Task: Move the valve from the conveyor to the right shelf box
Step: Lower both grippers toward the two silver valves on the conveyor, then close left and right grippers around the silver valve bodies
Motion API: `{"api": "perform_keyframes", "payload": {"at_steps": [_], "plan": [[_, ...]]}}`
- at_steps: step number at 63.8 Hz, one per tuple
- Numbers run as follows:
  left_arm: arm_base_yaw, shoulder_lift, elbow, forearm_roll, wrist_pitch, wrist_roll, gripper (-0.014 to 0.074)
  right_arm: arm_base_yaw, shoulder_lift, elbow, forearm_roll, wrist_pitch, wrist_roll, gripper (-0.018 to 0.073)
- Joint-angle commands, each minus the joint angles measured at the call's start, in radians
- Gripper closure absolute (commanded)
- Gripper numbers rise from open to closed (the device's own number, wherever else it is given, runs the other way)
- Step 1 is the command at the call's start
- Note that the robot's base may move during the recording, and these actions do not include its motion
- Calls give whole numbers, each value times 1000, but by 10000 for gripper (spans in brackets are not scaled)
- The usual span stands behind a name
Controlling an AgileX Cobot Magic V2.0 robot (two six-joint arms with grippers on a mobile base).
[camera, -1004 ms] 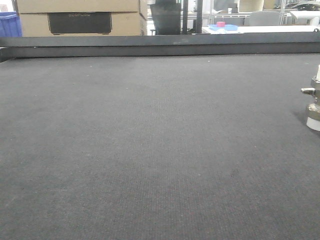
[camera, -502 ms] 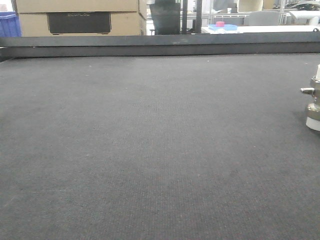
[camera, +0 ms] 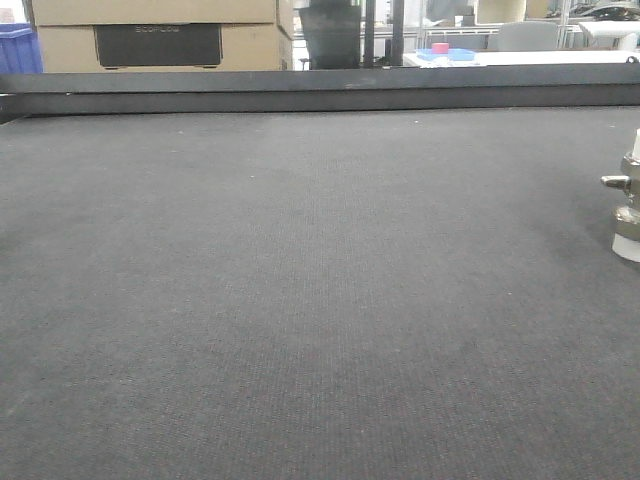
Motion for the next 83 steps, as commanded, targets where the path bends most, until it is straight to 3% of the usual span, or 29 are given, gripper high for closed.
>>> {"api": "perform_keyframes", "payload": {"at_steps": [1, 29, 57, 60, 66, 79, 83], "plan": [[-8, 0, -8, -11, -14, -9, 15, 11, 58, -14, -11, 12, -11, -10], [-8, 1, -8, -11, 19, -9, 15, 6, 265, -14, -32, -7, -11, -10], [-8, 1, -8, -11, 49, -9, 15, 6, 341, -14, -47, 10, -11, -3], [-8, 1, -8, -11, 49, -9, 15, 6, 341, -14, -47, 14, -11, 33], [-8, 1, -8, -14, 56, -9, 15, 6, 337, -14, -49, 21, -11, 188], [-8, 11, -17, -14, 116, -9, 16, 6, 333, -14, -66, 30, -11, 710], [-8, 32, -37, -14, 157, -9, 16, 6, 323, -14, -68, 14, -5, 711]]}}
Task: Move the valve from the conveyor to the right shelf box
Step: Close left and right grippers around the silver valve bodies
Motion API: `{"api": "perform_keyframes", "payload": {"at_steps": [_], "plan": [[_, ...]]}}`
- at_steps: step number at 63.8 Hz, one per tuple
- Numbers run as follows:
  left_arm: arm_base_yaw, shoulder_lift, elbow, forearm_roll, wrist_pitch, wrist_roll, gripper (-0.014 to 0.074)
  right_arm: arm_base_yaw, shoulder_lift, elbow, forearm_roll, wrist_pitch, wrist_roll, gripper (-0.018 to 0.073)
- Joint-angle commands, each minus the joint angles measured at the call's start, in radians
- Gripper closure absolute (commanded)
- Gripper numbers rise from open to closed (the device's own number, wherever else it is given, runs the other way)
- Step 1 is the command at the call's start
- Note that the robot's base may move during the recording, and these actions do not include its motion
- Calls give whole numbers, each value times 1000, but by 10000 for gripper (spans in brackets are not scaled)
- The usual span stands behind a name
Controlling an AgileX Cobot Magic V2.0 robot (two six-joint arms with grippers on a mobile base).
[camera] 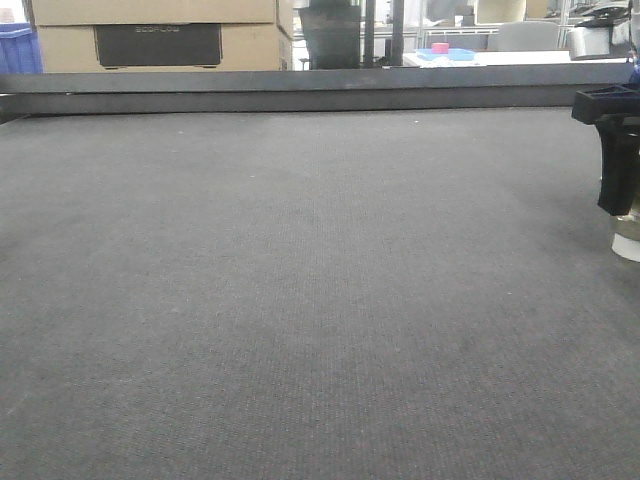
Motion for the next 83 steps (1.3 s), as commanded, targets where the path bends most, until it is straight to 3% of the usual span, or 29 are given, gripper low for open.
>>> {"api": "perform_keyframes", "payload": {"at_steps": [1, 14, 28, 37, 44, 60, 83], "plan": [[-8, 27, -36, -8, 47, -9, 16, -4, -25, -6, -24, -11, 5, 708], [11, 151, -180, -6, 194, -9, 16, -2, -111, -5, -24, -69, 12, 711], [130, 338, -378, 1, 329, -7, 16, 0, -249, 59, -22, -107, 12, 711], [209, 477, -499, 1, 398, 68, 16, 0, -325, 133, -22, -118, 12, 711], [235, 603, -597, 1, 459, 120, 16, 0, -360, 168, -22, -125, 12, 711], [237, 869, -736, 39, 459, 165, 16, 0, -367, 181, -20, -139, 12, 711], [237, 1101, -758, 45, 431, 193, 16, 0, -367, 181, -20, -157, 12, 711]]}}
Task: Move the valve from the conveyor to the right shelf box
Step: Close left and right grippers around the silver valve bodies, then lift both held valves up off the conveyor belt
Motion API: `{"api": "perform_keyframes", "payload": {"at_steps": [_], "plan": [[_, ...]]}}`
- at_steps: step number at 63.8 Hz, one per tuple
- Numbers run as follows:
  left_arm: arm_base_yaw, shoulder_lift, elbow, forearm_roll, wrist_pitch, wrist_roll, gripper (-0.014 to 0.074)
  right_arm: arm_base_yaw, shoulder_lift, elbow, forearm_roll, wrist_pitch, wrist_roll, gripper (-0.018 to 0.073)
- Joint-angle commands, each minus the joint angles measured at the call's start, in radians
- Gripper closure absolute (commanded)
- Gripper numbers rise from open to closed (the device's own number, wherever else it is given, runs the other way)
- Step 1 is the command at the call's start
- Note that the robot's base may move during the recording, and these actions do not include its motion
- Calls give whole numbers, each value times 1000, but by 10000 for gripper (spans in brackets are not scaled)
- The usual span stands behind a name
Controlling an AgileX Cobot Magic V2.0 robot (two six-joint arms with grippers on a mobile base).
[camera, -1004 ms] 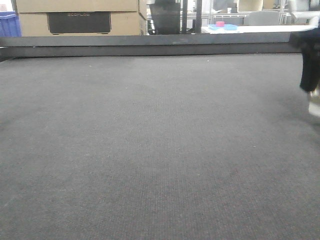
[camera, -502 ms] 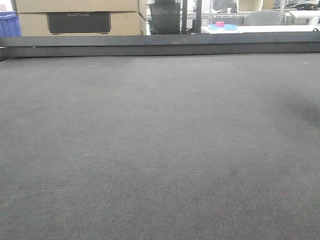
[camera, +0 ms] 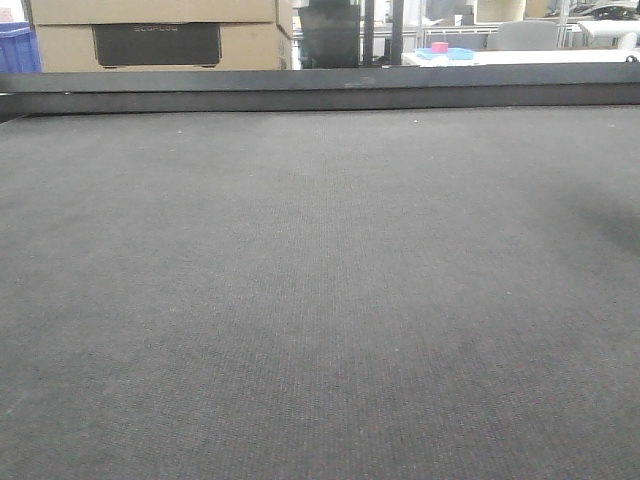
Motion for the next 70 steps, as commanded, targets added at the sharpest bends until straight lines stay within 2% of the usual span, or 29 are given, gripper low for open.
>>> {"api": "perform_keyframes", "payload": {"at_steps": [1, 16, 42, 49, 56, 63, 70], "plan": [[3, 36, -13, 0, -28, 6, 16, 0, -21, -4, -10, -38, 1, 711], [3, 113, -13, -20, -74, 6, 16, 0, -21, -4, -10, -40, 1, 711], [3, 177, -7, -22, -65, 6, 36, 0, -21, -4, -10, -50, 1, 711], [3, 177, -7, -22, -67, 6, 163, 0, -21, -4, -10, -59, 1, 711], [3, 177, -7, -22, -49, 6, 411, 0, -21, -4, -10, -62, 1, 711], [3, 171, -9, -22, -29, 6, 701, 0, -21, -4, -10, -62, 1, 711], [3, 142, -9, -51, 2, 6, 708, 0, -21, -4, -10, -62, 1, 711]]}}
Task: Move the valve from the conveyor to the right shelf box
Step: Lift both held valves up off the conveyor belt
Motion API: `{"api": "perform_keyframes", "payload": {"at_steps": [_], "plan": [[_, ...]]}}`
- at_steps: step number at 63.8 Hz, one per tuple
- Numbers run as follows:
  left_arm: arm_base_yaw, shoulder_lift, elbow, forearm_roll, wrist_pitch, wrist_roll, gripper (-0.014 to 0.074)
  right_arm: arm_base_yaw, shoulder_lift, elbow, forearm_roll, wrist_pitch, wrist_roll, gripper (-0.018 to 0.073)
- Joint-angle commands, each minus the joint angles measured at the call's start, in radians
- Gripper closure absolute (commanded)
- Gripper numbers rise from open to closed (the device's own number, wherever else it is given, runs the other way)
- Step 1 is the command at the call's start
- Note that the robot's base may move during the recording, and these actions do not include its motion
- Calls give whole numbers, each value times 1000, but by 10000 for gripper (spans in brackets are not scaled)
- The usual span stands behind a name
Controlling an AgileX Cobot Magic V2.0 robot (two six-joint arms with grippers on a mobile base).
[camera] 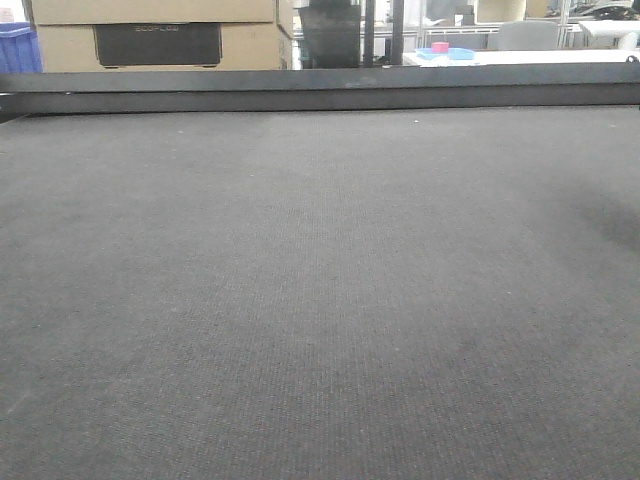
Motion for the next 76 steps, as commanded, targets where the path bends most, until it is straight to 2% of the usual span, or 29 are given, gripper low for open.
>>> {"api": "perform_keyframes", "payload": {"at_steps": [1, 5, 12, 24, 40, 46, 58, 68, 76], "plan": [[3, -42, -9, -38, 36, -3, 708, 0, -21, -4, -10, -37, 0, 711], [-3, -75, -9, -68, 36, -5, 708, 0, -21, -4, -10, -37, 0, 711], [-39, -146, -9, -56, 36, -23, 708, 0, -21, -16, -10, -7, 0, 711], [-151, -276, -9, 21, 36, -132, 708, 0, -21, -77, -4, 54, 0, 711], [-293, -414, -9, 21, 36, -228, 708, 0, -25, -214, 15, 154, 0, 711], [-326, -451, -9, 21, 36, -248, 708, 0, -44, -252, 17, 169, 0, 711], [-364, -515, -9, 21, 36, -257, 708, 0, -145, -273, 25, 163, 0, 711], [-366, -557, -9, 37, 36, -259, 708, 0, -250, -273, 30, 157, 0, 711], [-366, -576, -9, 60, 36, -259, 708, 0, -313, -273, 72, 147, 0, 711]]}}
